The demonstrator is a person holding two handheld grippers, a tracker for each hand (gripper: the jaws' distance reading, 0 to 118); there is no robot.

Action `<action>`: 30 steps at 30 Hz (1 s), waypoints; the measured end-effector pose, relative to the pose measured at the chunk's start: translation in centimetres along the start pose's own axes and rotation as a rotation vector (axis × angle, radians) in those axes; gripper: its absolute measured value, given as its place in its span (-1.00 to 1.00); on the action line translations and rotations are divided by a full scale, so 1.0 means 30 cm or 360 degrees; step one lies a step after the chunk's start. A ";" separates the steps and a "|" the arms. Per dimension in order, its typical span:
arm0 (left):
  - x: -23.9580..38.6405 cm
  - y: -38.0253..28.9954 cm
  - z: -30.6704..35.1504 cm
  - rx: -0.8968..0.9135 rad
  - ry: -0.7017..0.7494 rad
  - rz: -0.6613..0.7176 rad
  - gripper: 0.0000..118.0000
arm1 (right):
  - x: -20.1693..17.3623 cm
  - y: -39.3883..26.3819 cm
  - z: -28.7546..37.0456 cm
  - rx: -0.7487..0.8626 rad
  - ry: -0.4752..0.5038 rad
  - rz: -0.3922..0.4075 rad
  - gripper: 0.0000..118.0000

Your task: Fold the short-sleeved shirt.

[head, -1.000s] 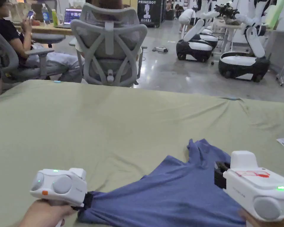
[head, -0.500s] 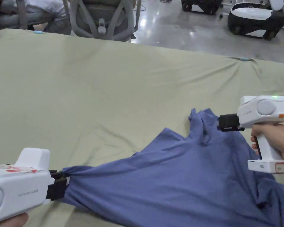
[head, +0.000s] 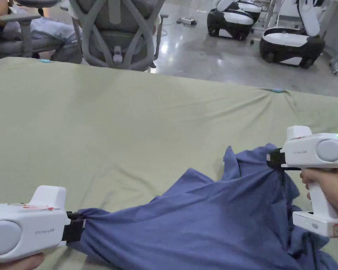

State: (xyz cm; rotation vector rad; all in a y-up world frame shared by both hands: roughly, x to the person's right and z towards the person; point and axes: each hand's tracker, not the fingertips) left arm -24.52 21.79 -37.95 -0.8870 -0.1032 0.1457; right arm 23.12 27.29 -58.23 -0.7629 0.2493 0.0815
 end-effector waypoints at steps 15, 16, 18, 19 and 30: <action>0.129 0.587 0.258 0.0627 0.0291 -0.0281 -1.00 | -0.012 0.230 0.702 0.0750 -0.0606 0.0299 -0.96; 0.130 0.647 0.281 0.0685 0.0307 -0.0286 -1.00 | 0.001 0.263 0.733 0.0797 -0.0620 0.0278 -0.96; 0.143 0.760 0.341 0.0805 0.0354 -0.0285 -1.00 | 0.028 0.334 0.774 0.0875 -0.0597 0.0239 -0.96; 0.157 0.813 0.371 0.0871 0.0393 -0.0307 -1.00 | 0.032 0.368 0.789 0.0908 -0.0605 0.0233 -0.96; 0.208 1.321 0.537 0.1267 0.0634 -0.0358 -1.00 | 0.072 0.760 0.824 0.1200 -0.0487 0.0035 -0.96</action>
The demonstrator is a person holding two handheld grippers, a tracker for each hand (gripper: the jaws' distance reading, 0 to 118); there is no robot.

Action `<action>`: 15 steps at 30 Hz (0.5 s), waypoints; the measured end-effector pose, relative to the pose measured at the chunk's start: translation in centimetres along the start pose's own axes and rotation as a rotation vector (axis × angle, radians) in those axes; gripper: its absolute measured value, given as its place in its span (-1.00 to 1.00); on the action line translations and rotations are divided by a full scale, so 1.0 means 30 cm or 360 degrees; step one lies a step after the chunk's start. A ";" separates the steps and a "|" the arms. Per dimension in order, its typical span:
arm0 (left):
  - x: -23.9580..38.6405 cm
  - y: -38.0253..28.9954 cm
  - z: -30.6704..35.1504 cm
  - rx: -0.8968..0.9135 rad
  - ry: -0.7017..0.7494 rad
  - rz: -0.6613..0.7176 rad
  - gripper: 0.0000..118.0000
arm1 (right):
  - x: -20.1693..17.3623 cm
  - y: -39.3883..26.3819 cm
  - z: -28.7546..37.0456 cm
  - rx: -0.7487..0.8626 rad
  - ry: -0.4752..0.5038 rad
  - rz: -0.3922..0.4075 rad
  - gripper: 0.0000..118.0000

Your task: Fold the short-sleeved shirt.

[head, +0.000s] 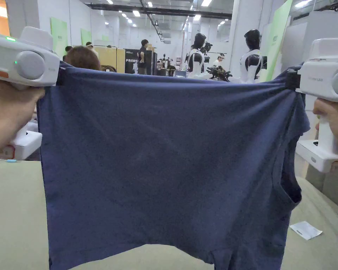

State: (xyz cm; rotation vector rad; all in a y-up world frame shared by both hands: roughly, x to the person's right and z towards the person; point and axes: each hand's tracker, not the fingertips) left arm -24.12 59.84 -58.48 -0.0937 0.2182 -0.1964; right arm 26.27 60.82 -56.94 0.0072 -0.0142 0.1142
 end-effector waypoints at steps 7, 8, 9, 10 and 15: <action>-0.010 0.096 -0.041 0.0072 0.0047 0.0017 -1.00 | -0.026 0.104 -0.103 0.0106 -0.0018 0.0039 -0.96; -0.005 0.094 -0.052 0.0072 0.0050 0.0009 -1.00 | -0.029 0.108 -0.117 0.0116 -0.0025 0.0058 -0.96; 0.001 0.084 -0.063 0.0069 0.0048 0.0007 -1.00 | -0.032 0.101 -0.128 0.0118 -0.0033 0.0074 -0.96; 0.008 0.069 -0.089 0.0057 0.0047 0.0004 -1.00 | -0.031 0.089 -0.143 0.0115 -0.0030 0.0075 -0.96; 0.092 -0.138 -0.183 -0.0084 0.0017 0.0004 -1.00 | -0.036 -0.110 -0.227 -0.0020 -0.0022 0.0031 -0.96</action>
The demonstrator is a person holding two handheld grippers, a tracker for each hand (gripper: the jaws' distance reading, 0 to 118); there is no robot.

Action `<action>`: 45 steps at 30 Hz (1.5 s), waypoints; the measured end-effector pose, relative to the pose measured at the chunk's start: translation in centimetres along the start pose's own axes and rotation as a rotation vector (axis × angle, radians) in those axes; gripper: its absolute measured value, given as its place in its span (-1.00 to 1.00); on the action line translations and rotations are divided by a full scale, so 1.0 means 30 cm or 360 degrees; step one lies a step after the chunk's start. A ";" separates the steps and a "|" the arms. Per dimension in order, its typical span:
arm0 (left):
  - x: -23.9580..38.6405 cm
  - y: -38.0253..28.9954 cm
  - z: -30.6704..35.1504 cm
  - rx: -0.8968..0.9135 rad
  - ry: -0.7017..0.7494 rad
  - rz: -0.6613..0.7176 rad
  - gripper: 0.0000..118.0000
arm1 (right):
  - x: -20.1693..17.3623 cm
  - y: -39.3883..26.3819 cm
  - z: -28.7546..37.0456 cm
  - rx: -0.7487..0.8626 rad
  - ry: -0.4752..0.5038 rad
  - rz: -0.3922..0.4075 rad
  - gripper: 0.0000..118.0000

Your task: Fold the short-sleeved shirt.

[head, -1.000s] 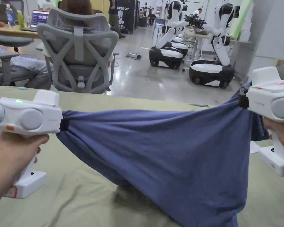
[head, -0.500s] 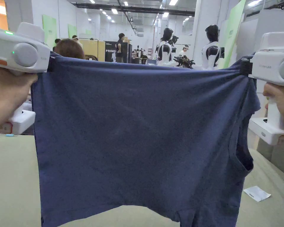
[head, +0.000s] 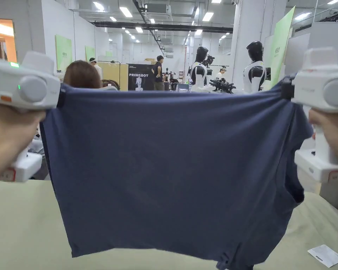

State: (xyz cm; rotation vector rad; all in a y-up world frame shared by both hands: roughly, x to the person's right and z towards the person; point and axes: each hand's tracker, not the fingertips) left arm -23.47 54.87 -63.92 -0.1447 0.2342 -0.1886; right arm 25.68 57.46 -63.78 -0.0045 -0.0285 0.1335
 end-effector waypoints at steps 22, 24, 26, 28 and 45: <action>0.021 -0.498 0.433 -0.0348 -0.0297 0.0178 -1.00 | 0.077 -0.456 0.500 -0.0263 0.0073 0.0019 -0.96; 0.007 -0.617 0.545 -0.0448 -0.0337 0.0128 -1.00 | 0.080 -0.558 0.610 -0.0342 0.0105 0.0043 -0.96; -0.003 -0.756 0.648 -0.0560 -0.0374 0.0095 -1.00 | 0.084 -0.698 0.698 -0.0476 0.0140 0.0082 -0.96; -0.007 -0.907 0.726 -0.0702 -0.0395 0.0051 -1.00 | 0.079 -0.847 0.778 -0.0631 0.0200 0.0005 -0.96; -0.019 -1.249 0.895 -0.0692 -0.0387 0.0232 0.60 | -0.063 -1.096 1.056 -0.0775 0.0302 -0.0259 0.76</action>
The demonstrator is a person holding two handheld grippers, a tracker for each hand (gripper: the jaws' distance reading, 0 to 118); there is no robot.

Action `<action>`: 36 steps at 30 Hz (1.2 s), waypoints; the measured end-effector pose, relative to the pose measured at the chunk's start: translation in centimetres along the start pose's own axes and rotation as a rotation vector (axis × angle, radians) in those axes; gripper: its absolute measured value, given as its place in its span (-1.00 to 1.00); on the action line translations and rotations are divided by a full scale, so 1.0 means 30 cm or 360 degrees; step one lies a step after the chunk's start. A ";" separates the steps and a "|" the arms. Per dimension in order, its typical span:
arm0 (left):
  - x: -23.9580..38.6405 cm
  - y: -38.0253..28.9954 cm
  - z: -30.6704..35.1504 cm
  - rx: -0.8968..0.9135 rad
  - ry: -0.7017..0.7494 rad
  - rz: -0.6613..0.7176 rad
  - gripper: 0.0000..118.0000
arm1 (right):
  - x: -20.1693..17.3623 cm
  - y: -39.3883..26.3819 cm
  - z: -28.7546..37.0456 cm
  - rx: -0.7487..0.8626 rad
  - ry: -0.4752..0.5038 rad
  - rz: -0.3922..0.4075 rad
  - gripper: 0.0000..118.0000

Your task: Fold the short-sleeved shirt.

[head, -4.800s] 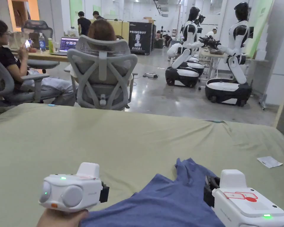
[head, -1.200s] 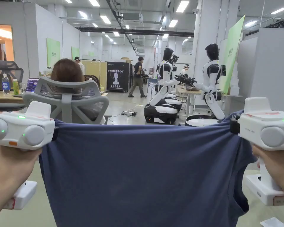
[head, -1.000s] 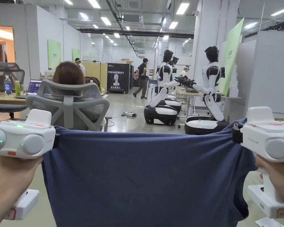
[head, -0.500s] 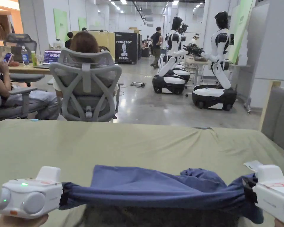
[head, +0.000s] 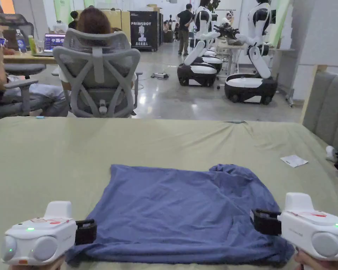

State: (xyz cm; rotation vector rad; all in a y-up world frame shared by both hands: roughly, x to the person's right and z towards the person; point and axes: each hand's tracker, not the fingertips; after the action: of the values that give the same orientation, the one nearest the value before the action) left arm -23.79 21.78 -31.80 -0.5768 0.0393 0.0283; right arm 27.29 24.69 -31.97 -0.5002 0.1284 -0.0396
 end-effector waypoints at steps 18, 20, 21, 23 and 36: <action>-0.014 0.062 0.004 -0.0540 -0.0227 0.0066 -1.00 | -0.244 -0.074 0.074 0.0174 -0.0082 0.0067 -1.00; -0.071 0.056 -0.046 -0.0636 -0.0173 0.0033 -1.00 | -0.240 -0.069 0.065 0.0163 -0.0097 0.0071 -1.00; -0.093 0.051 -0.062 -0.0663 -0.0187 0.0046 -0.97 | -0.238 -0.068 0.062 0.0155 -0.0096 0.0070 -1.00; -0.107 0.030 -0.065 -0.0731 -0.0254 0.0126 0.23 | -0.231 -0.068 0.054 0.0137 -0.0088 0.0059 -1.00; -0.038 -0.061 -0.123 -0.0691 -0.0240 0.0110 -0.91 | -0.047 -0.017 0.010 -0.0060 -0.0222 0.0123 -1.00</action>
State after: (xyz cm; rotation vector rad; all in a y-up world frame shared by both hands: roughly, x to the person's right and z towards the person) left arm -24.96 18.21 -33.85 -1.0053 -0.0964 0.1501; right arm 25.93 24.50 -31.31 -0.5337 0.0118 0.0736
